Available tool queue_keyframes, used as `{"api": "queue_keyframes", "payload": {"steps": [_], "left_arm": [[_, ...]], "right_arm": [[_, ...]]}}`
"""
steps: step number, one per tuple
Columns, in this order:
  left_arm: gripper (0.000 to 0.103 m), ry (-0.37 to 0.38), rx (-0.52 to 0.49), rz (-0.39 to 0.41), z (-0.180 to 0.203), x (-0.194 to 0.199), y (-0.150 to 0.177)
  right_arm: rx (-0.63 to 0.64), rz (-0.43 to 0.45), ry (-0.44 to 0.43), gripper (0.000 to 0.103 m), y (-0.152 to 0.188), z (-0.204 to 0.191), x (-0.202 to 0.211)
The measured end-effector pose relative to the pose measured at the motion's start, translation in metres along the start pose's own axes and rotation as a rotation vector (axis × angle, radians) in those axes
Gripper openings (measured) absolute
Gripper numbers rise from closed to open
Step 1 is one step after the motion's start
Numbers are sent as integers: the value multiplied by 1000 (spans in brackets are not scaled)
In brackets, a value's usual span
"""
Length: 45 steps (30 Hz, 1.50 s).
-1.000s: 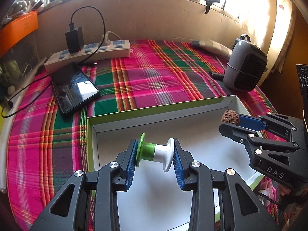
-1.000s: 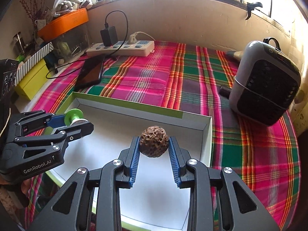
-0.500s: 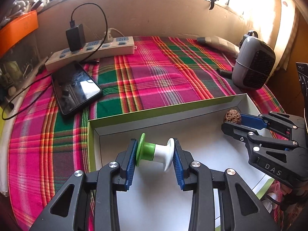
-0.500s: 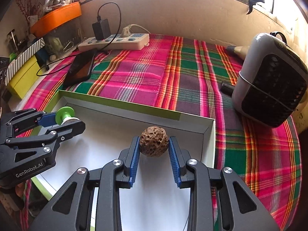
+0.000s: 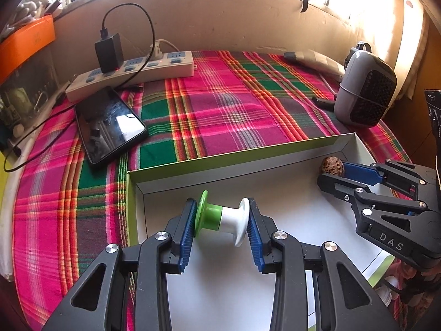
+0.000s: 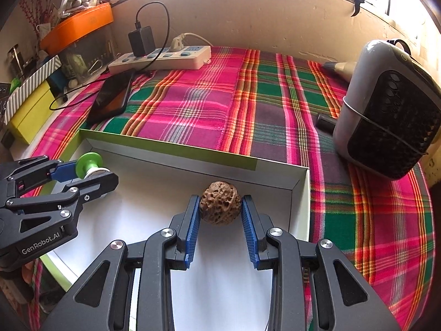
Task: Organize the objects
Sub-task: 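Lift and carry the walnut and spool over the white box with both tools, then open the right tool to drop the walnut while the left tool releases the spool into the box, then move both tools back toward the items on the cloth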
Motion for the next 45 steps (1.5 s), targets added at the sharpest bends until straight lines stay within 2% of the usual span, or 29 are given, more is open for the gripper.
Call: {"api": "queue_keyframes", "payload": {"steps": [4,6,8,20,33,38,45], "left_arm": [[33,9,6,14,0,5,0],[33,12,10,25,0,8,-1],[33,15,11,33,0,12,-2],[33,13,-5,71,14,38,8],[33,5,-47,142,35,90,35],[33,15,-48,151,41,106,54],[33,36,-44,138,44,113,80]], "right_arm": [[-24,0,-22,33,0,1,2],[-27,7,-29,47,0,1,5],[-33,15,-31,51,1,1,8],[-69,51,-18,52,5,6,34],[-131,175,-47,52,12,9,100],[-148,209,-54,52,24,10,124],[-154,211,-51,52,52,14,141]]}}
Point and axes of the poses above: each gripper's, at about its wrist camera, not at the fingertips, and x roughly against the way its jaws point, z to its right, y to its underside, the point moved 7 cm from there along -x, roughly the way its jaws point, and after that the axes turned 13 degrees about y, right-handed, at the moved point
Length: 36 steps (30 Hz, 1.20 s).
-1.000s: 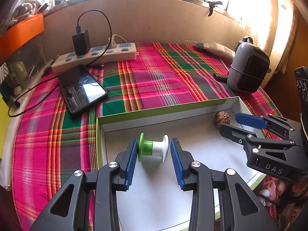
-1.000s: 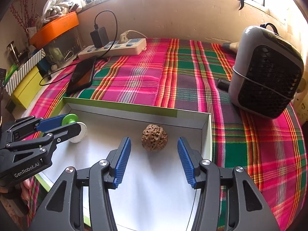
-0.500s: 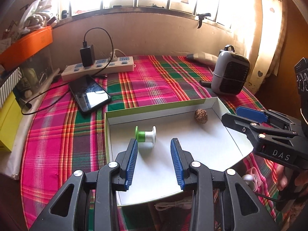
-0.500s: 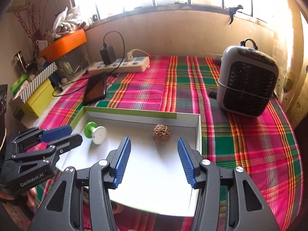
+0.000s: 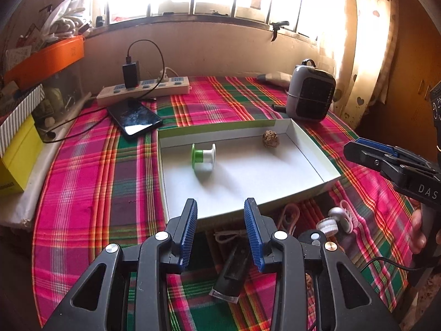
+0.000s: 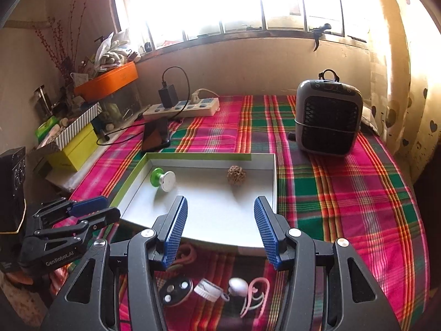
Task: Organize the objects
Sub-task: 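Move both tools back toward the items on the cloth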
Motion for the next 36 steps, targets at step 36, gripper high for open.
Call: {"api": "queue_keyframes", "payload": {"steps": [36], "left_arm": [[35,54,18,-82,9,-16,60]], "right_arm": [[69,-147,150,52,93,31,-21]]}}
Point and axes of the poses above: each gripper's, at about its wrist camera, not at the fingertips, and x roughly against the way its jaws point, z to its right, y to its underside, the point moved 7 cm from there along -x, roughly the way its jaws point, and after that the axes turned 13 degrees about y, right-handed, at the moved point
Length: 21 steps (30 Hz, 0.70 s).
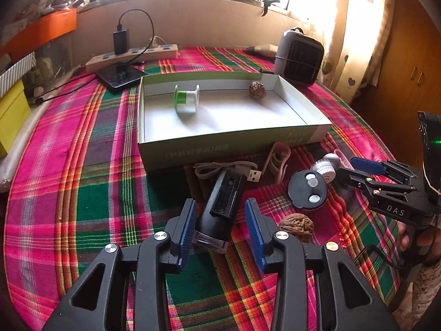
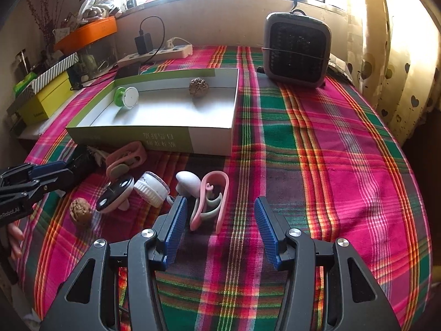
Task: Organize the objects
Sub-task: 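Move both tools back toward the items on the cloth, then close the left tool on the black flashlight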
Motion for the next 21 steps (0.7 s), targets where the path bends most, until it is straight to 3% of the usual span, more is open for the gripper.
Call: {"api": "queue_keyframes", "payload": {"steps": [8,21], "left_arm": [[35,1,-9,-21,2,-7,2],[35,-34,-25,-26,7,-14,-1]], "right_arm": [[20,-11,74,52,2,11,-4],[3,-24,40,52,-3,10,-9]]}}
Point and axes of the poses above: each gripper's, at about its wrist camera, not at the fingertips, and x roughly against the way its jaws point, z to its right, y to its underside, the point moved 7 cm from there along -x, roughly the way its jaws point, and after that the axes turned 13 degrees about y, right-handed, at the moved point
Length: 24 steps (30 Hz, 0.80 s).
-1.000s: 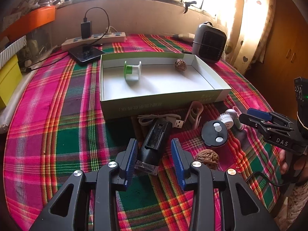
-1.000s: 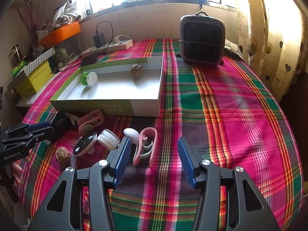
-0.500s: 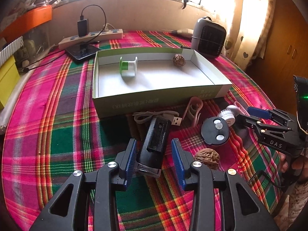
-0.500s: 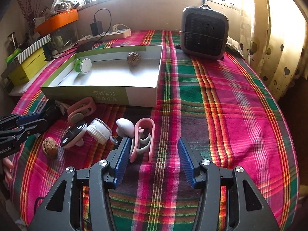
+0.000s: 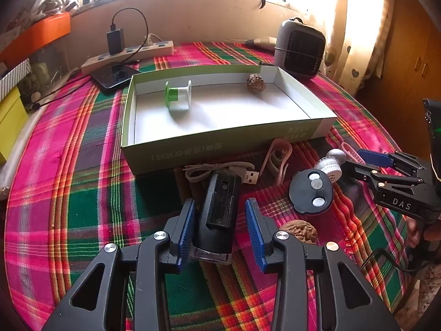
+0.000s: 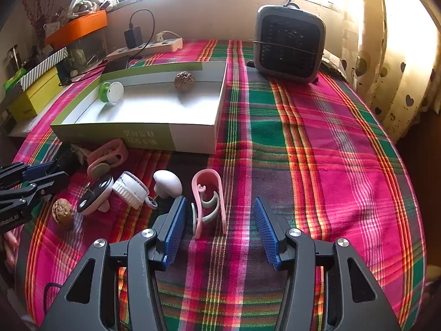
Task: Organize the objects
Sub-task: 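Close the left tool on the black flashlight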
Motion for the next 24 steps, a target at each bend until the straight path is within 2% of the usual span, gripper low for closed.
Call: {"api": "queue_keyframes", "payload": {"steps": [8,13,16,18,24], "left_arm": [[35,-2,7,14,-2,0,-1],[26,-17,15,21,-6,1,-1],[25,-10,27,25,-8,2,-2],[25,-14,23,24,-7,1,-2],[25,-13,24,24,-8,2,-2]], "right_arm": [[1,0,1,52,0,0,0],[0,0,0,52,0,1,-1],[1,0,1,51,0,0,0],[5,3,-1,46,-1,0,0],[16,9,-6,40,-1,-3,0]]}}
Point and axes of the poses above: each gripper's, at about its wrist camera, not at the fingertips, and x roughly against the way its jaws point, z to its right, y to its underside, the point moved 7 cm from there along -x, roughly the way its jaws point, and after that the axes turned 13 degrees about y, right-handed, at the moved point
